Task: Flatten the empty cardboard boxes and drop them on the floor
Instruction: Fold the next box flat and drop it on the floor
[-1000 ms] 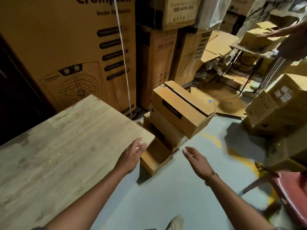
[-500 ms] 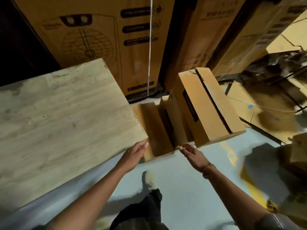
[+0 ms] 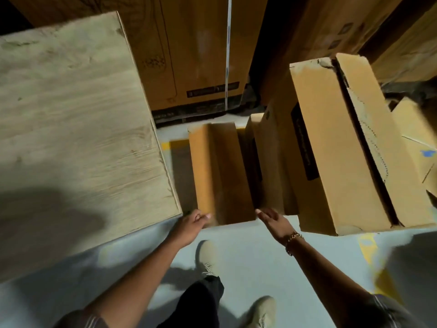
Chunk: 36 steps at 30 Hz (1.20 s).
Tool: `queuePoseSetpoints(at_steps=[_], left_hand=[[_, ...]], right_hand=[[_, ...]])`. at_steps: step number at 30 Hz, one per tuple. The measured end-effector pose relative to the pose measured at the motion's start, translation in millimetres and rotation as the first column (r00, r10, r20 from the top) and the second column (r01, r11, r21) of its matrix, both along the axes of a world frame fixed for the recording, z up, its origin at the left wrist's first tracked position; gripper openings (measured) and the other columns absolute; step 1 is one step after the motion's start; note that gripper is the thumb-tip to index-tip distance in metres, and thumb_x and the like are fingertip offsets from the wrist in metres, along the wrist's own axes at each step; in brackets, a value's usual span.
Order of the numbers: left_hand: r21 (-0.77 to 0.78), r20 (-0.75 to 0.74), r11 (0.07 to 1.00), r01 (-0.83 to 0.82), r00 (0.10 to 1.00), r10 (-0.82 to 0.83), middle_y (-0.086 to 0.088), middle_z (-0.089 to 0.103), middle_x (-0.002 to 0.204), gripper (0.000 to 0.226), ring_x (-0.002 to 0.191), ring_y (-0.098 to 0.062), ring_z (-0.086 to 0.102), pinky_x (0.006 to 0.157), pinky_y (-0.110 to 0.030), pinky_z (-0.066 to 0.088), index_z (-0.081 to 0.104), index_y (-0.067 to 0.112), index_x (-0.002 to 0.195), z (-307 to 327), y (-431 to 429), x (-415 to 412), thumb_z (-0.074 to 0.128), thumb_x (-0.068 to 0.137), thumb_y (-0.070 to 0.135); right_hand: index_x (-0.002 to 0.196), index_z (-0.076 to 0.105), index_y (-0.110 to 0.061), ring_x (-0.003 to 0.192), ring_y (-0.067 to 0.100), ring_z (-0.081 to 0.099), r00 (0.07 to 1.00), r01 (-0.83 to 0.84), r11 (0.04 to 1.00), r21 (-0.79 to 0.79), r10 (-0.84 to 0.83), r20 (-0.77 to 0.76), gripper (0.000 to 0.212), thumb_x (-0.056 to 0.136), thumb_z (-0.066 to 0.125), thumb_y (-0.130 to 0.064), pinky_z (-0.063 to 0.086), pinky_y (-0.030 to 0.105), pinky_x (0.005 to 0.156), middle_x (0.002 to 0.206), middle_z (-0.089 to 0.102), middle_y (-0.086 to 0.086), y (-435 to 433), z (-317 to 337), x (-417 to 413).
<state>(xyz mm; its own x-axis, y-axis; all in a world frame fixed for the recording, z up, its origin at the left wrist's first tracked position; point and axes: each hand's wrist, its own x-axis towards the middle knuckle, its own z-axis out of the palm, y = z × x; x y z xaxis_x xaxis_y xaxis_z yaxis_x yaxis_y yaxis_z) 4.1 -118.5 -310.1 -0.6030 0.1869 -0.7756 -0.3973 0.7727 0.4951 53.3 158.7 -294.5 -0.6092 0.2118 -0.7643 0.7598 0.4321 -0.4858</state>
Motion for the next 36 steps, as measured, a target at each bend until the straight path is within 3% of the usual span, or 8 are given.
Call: queuePoseSetpoints(at_steps=[8, 12, 16, 19, 24, 27, 32, 36], left_hand=[[-0.098, -0.001, 0.971, -0.216, 0.976, 0.217, -0.004, 0.039, 0.155, 0.071, 0.139, -0.025, 0.041, 0.11, -0.038, 0.035, 0.035, 0.023, 0.15, -196.8, -0.6, -13.8, 0.047, 0.093, 0.064], [-0.101, 0.045, 0.94, -0.326, 0.942, 0.332, -0.005, 0.03, 0.16, 0.085, 0.144, -0.027, 0.034, 0.114, -0.045, 0.031, 0.022, 0.025, 0.156, -272.5, 5.4, -14.3, 0.05, 0.088, 0.07], [-0.058, 0.086, 0.885, -0.461, 0.881, 0.465, -0.011, 0.026, 0.161, 0.102, 0.146, -0.031, 0.027, 0.116, -0.046, 0.026, 0.016, 0.021, 0.157, -328.2, 15.2, -18.6, 0.057, 0.081, 0.074], [0.023, 0.105, 0.814, -0.58, 0.811, 0.575, -0.008, 0.023, 0.162, 0.097, 0.147, -0.03, 0.027, 0.116, -0.045, 0.027, 0.016, 0.022, 0.157, -347.3, 22.5, -14.2, 0.065, 0.083, 0.061], [0.205, 0.029, 0.67, -0.713, 0.689, 0.724, -0.002, 0.053, 0.143, 0.102, 0.126, -0.025, 0.053, 0.101, -0.037, 0.043, 0.029, 0.029, 0.153, -293.7, 31.9, -0.9, 0.073, 0.07, 0.069], [0.209, -0.029, 0.692, -0.691, 0.703, 0.711, 0.004, 0.064, 0.128, 0.107, 0.112, -0.02, 0.062, 0.098, -0.046, 0.051, 0.038, 0.037, 0.146, -236.6, 30.5, 9.1, 0.067, 0.057, 0.088], [0.219, -0.11, 0.718, -0.66, 0.715, 0.691, 0.004, 0.065, 0.125, 0.099, 0.108, -0.018, 0.064, 0.093, -0.046, 0.055, 0.038, 0.039, 0.146, -98.6, 45.5, 42.3, 0.061, 0.062, 0.088], [0.232, -0.125, 0.712, -0.663, 0.705, 0.698, 0.004, 0.064, 0.128, 0.099, 0.111, -0.02, 0.064, 0.092, -0.048, 0.056, 0.036, 0.042, 0.145, 7.0, 52.3, 72.3, 0.06, 0.062, 0.09]], right_hand=[[0.15, 0.036, -0.022, 0.134, 0.018, 0.046, 0.999, 0.028, 0.991, -0.132, -0.033, -0.04, 0.101, 0.071, 0.059, -0.08, 0.038, 0.037, 0.109, 0.151, 0.044, -0.002, 21.2, -197.9, -27.5], [0.154, 0.026, -0.016, 0.137, 0.025, 0.042, 0.991, 0.117, 0.974, -0.195, -0.128, -0.044, 0.088, 0.086, 0.069, -0.051, 0.037, 0.037, 0.107, 0.146, 0.044, 0.0, 23.8, -278.1, -39.1], [0.121, 0.056, -0.025, 0.121, 0.018, 0.053, 0.979, 0.157, 0.946, -0.282, -0.187, -0.081, 0.032, 0.091, 0.068, -0.026, 0.042, 0.029, 0.094, 0.121, 0.059, -0.002, 24.5, -335.9, -45.0], [0.112, 0.059, -0.031, 0.112, 0.015, 0.061, 0.955, 0.19, 0.909, -0.372, -0.259, -0.145, 0.029, 0.088, 0.072, -0.022, 0.049, 0.018, 0.081, 0.116, 0.065, -0.007, 21.9, -353.4, -41.9], [0.119, 0.064, -0.019, 0.095, 0.002, 0.07, 0.891, 0.273, 0.85, -0.45, -0.4, -0.216, 0.037, 0.085, 0.073, -0.008, 0.054, 0.017, 0.078, 0.113, 0.071, -0.001, 23.8, -309.7, -33.7], [0.122, 0.061, -0.018, 0.089, -0.005, 0.069, 0.871, 0.288, 0.833, -0.473, -0.433, -0.231, 0.038, 0.087, 0.072, -0.008, 0.054, 0.012, 0.072, 0.107, 0.071, -0.009, 27.2, -237.2, -25.9], [0.117, 0.066, -0.033, 0.097, -0.007, 0.066, 0.922, 0.202, 0.857, -0.474, -0.33, -0.203, 0.071, 0.058, 0.079, -0.069, 0.05, 0.012, 0.077, 0.107, 0.072, -0.019, 36.8, -94.9, 4.8], [0.132, 0.053, -0.04, 0.11, 0.011, 0.064, 0.891, 0.201, 0.904, -0.377, -0.329, -0.312, 0.075, 0.064, 0.078, -0.061, 0.054, 0.037, 0.09, 0.115, 0.07, -0.014, 48.8, 11.6, 35.9]])
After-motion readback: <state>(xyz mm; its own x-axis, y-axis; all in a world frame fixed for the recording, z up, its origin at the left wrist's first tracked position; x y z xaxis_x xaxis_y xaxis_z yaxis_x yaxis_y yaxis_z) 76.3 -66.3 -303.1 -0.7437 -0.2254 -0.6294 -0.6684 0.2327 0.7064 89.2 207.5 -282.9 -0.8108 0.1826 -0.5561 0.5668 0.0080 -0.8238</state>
